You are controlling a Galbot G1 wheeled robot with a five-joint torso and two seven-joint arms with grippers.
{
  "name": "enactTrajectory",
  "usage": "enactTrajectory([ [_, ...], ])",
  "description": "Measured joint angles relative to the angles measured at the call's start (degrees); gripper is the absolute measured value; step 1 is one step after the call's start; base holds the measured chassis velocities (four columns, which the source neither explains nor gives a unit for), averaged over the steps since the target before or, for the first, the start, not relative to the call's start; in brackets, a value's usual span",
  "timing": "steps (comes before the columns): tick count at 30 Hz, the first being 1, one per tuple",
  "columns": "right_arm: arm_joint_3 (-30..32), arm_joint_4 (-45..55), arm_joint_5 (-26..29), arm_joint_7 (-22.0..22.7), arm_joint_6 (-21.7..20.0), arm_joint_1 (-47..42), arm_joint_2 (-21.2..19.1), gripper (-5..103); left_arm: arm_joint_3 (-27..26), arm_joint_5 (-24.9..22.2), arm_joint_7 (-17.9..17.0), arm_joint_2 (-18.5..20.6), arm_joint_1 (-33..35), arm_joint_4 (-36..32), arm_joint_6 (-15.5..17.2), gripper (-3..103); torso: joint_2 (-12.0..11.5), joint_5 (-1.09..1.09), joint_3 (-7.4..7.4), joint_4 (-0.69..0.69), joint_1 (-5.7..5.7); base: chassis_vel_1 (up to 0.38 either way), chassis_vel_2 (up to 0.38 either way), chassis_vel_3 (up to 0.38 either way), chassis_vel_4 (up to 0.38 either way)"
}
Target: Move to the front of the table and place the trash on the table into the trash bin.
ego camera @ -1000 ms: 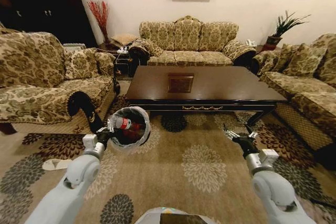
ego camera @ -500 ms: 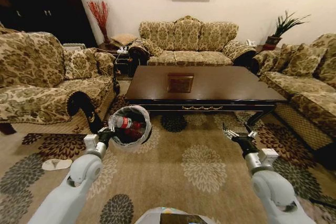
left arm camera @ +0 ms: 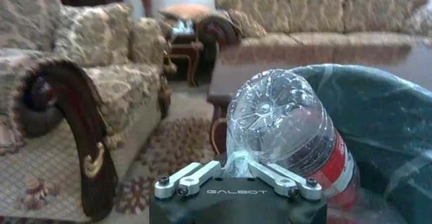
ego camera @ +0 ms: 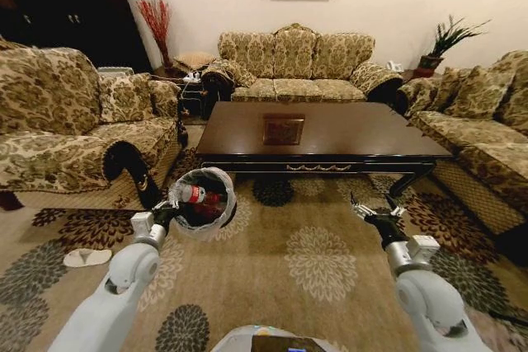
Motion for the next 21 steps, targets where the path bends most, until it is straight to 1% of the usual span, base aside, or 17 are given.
enactTrajectory([
  [1,0.03,0.09,-0.03,-0.02,0.00,-0.03,0.05,100,-0.51,0.51,1.76,0.15,0.24,0.39,0.59,1,-0.32,0.00,-0.19,0.00,-0.13,0.000,0.000,0.000,0.000],
  [3,-0.04,0.18,-0.38,-0.05,0.03,-0.08,0.32,100,-0.96,1.03,4.15,0.72,0.40,1.77,1.43,1,-1.08,0.01,-0.66,0.00,-0.45,0.000,0.000,0.000,0.000],
  [9,-0.89,0.28,-1.45,-0.08,0.24,-0.61,1.05,100,0.83,0.95,4.82,1.27,-0.05,5.38,2.15,1,-2.39,0.00,-1.37,0.01,-1.03,0.000,0.000,0.000,0.000],
  [10,-1.24,0.29,-1.90,-0.08,0.36,-0.87,1.29,100,2.14,0.94,4.86,1.36,-0.71,7.37,2.43,1,-2.88,0.00,-1.60,0.00,-1.28,0.000,0.000,0.000,0.000],
  [12,-1.43,0.31,-2.13,-0.08,0.42,-1.03,1.41,100,2.84,0.95,4.81,1.37,-1.05,8.47,2.43,1,-3.13,0.00,-1.74,-0.01,-1.39,0.000,0.000,0.000,0.000],
  [13,-1.63,0.37,-2.37,-0.08,0.49,-1.24,1.56,100,3.78,0.99,4.80,1.30,-1.60,10.15,2.42,1,-3.50,-0.01,-1.95,-0.01,-1.55,0.000,0.000,0.000,0.000],
  [15,-1.89,0.66,-2.69,-0.07,0.53,-1.69,1.87,100,5.26,1.08,4.57,0.91,-2.88,12.82,2.24,1,-4.23,-0.01,-2.39,0.01,-1.83,0.000,0.000,0.000,0.000],
  [21,-2.45,0.98,-3.05,0.10,0.53,-2.64,1.80,100,8.02,1.41,4.27,0.64,-5.16,16.61,1.09,1,-5.51,0.00,-3.21,-0.02,-2.29,0.000,0.000,0.000,0.000],
])
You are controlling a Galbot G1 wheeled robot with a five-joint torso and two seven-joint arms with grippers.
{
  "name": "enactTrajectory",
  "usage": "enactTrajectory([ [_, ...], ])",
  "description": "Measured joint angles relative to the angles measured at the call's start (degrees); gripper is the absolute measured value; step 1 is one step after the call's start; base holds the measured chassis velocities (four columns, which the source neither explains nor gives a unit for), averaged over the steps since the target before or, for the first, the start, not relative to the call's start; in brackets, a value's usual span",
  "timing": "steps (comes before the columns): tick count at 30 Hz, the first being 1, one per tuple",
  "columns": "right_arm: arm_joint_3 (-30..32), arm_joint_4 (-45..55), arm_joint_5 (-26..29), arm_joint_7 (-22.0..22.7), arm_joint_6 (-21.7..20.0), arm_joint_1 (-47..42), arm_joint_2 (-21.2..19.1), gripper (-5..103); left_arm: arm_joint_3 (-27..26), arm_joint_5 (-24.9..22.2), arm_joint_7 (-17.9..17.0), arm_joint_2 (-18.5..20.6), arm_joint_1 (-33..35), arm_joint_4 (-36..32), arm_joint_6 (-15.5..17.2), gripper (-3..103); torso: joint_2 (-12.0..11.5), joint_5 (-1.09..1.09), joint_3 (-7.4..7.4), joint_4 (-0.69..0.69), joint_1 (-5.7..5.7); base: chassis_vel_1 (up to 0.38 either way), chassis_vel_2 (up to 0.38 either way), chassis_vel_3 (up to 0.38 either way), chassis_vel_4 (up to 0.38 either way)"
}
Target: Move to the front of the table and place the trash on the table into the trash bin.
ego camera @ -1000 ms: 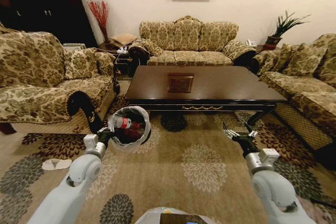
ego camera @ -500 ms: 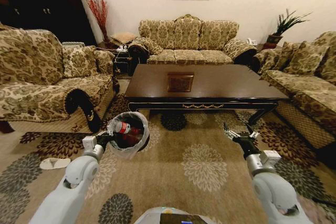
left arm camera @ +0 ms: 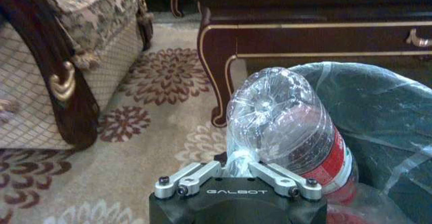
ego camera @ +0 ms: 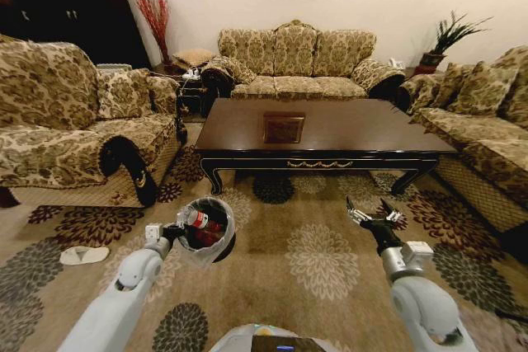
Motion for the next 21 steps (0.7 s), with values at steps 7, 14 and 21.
enactTrajectory([
  [7,-1.00,0.65,-0.61,1.20,-0.29,-0.25,-0.36,100,3.12,0.74,0.02,-0.08,-2.18,3.61,-0.21,1,-1.86,0.00,-1.06,0.01,-0.80,0.000,0.000,0.000,0.000],
  [14,-1.32,0.73,-1.12,2.39,-0.77,-0.28,-0.04,100,3.58,0.94,0.10,-0.18,-2.42,4.48,-0.39,1,-3.42,0.01,-2.00,0.01,-1.43,0.000,0.000,0.000,0.000],
  [21,-1.07,0.58,-1.18,2.24,-1.01,-0.29,0.03,100,3.11,1.00,0.19,-0.05,-1.99,4.31,-0.68,1,-5.02,0.00,-2.96,0.02,-2.07,0.000,0.000,0.000,0.000],
])
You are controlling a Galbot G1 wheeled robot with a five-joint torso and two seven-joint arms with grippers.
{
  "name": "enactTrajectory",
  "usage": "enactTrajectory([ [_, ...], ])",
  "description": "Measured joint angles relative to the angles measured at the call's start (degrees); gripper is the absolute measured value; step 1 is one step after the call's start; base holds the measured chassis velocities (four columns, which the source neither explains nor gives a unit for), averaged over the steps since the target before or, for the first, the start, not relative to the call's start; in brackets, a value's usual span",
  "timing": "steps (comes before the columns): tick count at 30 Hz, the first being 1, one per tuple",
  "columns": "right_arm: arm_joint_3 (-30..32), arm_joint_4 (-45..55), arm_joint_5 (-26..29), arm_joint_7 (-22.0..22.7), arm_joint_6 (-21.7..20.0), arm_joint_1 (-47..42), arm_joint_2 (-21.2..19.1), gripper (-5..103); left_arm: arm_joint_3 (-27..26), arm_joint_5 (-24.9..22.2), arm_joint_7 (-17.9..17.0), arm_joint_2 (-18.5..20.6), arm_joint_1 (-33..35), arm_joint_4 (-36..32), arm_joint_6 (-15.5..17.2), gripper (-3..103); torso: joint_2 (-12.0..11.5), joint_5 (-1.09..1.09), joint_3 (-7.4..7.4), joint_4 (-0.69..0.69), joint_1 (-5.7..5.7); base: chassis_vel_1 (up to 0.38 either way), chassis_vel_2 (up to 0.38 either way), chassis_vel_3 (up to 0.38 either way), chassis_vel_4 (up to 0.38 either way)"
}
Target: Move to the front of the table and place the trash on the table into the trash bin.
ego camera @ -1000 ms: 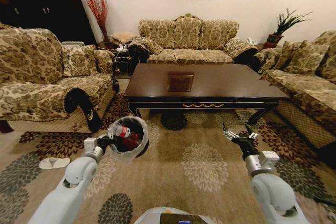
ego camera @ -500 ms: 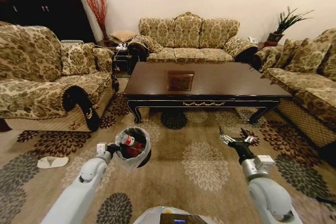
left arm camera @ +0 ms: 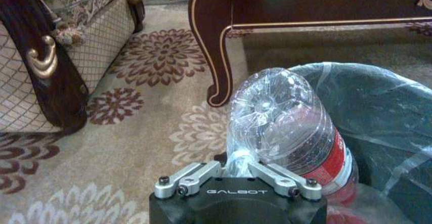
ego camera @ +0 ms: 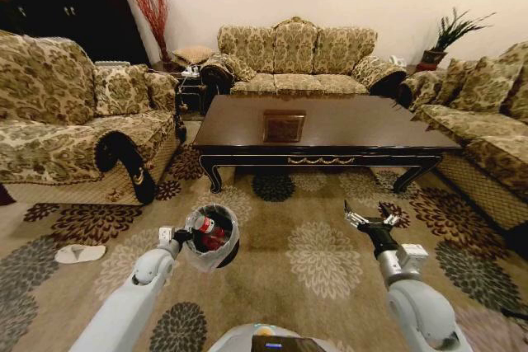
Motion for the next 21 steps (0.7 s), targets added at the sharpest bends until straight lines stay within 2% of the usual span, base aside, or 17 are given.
enactTrajectory([
  [10,-0.28,0.02,-0.76,-0.22,0.10,-0.33,0.64,100,-1.18,0.13,0.07,0.05,1.10,-0.67,-0.38,1,-2.27,0.00,-1.30,0.00,-0.99,0.000,0.000,0.000,0.000],
  [21,-0.54,0.56,-1.49,-0.94,1.07,-1.35,1.39,100,-1.95,0.48,0.13,-0.13,2.09,-1.39,-0.78,1,-5.14,-0.01,-3.04,0.00,-2.07,-0.090,0.097,0.090,-0.100],
])
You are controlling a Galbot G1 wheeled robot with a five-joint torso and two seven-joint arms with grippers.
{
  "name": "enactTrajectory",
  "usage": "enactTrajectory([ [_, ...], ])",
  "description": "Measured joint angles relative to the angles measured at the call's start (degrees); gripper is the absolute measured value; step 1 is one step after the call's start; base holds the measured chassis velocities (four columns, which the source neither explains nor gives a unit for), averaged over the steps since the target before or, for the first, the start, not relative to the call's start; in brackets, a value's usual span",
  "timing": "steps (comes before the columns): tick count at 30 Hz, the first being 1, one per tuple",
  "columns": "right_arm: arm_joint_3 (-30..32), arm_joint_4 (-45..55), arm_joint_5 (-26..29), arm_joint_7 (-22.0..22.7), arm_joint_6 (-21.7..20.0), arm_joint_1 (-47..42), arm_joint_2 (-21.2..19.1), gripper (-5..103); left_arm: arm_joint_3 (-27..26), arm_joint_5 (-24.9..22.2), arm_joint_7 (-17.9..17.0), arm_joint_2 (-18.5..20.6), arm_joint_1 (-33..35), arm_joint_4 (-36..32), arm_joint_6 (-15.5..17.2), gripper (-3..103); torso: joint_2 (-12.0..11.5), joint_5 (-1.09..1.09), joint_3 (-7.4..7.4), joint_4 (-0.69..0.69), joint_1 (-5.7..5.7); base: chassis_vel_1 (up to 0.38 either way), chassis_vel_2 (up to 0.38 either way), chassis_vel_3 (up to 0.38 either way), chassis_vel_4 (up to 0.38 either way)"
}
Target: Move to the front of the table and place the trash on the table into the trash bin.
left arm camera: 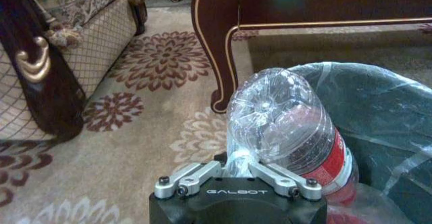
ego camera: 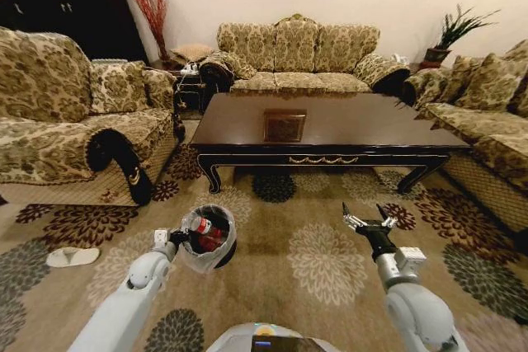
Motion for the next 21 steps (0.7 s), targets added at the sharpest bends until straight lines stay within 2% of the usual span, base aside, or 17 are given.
enactTrajectory([
  [10,0.28,0.50,0.19,-0.90,0.39,-0.57,0.37,100,-0.52,0.28,0.13,-0.04,0.51,-0.23,-0.31,1,-1.57,0.00,-0.89,0.00,-0.68,-0.051,0.046,0.057,-0.061],
  [17,0.44,0.04,0.06,-1.17,1.05,-0.78,0.63,100,-0.77,0.36,0.06,-0.40,0.70,-0.28,-0.38,1,-3.05,0.00,-1.75,0.00,-1.30,-0.027,-0.075,0.032,0.066],
  [21,0.01,-0.07,-0.08,-0.96,1.78,-0.79,0.73,100,-0.90,0.41,0.03,-0.54,0.80,-0.28,-0.50,1,-4.15,0.00,-2.43,0.00,-1.69,-0.163,-0.118,0.141,0.131],
])
